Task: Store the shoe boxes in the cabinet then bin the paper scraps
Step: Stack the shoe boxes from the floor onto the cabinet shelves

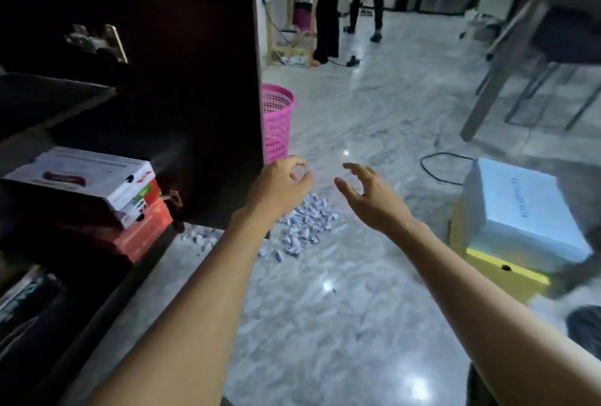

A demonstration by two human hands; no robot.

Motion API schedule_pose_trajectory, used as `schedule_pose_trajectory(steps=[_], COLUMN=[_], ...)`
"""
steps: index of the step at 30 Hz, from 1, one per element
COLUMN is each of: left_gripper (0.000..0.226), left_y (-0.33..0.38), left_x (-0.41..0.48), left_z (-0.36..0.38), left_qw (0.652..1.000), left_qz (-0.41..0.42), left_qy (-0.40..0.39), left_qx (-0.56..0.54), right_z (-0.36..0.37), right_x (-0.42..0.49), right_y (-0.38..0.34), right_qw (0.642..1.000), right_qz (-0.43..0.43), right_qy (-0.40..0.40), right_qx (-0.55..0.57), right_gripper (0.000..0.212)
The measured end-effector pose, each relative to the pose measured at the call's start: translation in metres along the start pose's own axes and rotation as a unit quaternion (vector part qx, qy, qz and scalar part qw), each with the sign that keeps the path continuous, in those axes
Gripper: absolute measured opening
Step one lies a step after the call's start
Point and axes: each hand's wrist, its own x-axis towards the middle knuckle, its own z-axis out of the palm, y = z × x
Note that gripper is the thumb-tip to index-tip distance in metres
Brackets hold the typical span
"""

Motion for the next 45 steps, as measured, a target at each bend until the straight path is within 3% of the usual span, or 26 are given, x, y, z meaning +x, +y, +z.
schedule_pose_trajectory(steps=[8,13,22,26,30,36,45], left_gripper=[0.032,0.04,0.065,0.089,0.101,0.102,0.088], left_y=[0.032,0.045,0.021,0.008,0.005,-0.006,-0.005], left_x=[-0.014,-0.029,-0.058,-0.056,-0.04,-0.027,-0.026], left_z=[0.182,0.307,0.479,0.515,0.535,0.557,0.568], left_qw=[0.99,0.971,0.966,0.96,0.955,0.941,0.95], left_qz=[0.003,0.005,0.014,-0.059,-0.053,-0.071,-0.025], left_qy=[-0.129,-0.227,-0.239,-0.224,-0.227,-0.244,-0.217], left_qx=[-0.06,-0.072,-0.096,-0.155,-0.183,-0.223,-0.224], right_z=[-0.022,0.0,0.045,0.048,0.051,0.046,0.042], right_x=[-0.084,-0.133,-0.177,-0.168,-0.159,-0.158,-0.157], right_y=[0.167,0.273,0.412,0.447,0.466,0.475,0.476], right_qw=[0.987,0.964,0.879,0.864,0.859,0.869,0.873], right_qz=[0.156,0.258,0.433,0.42,0.378,0.361,0.359], right_qy=[0.02,0.058,0.186,0.217,0.211,0.206,0.202], right_qx=[-0.022,-0.001,0.064,0.172,0.272,0.27,0.262], right_gripper=[0.054,0.055,0.081,0.095,0.101,0.105,0.103])
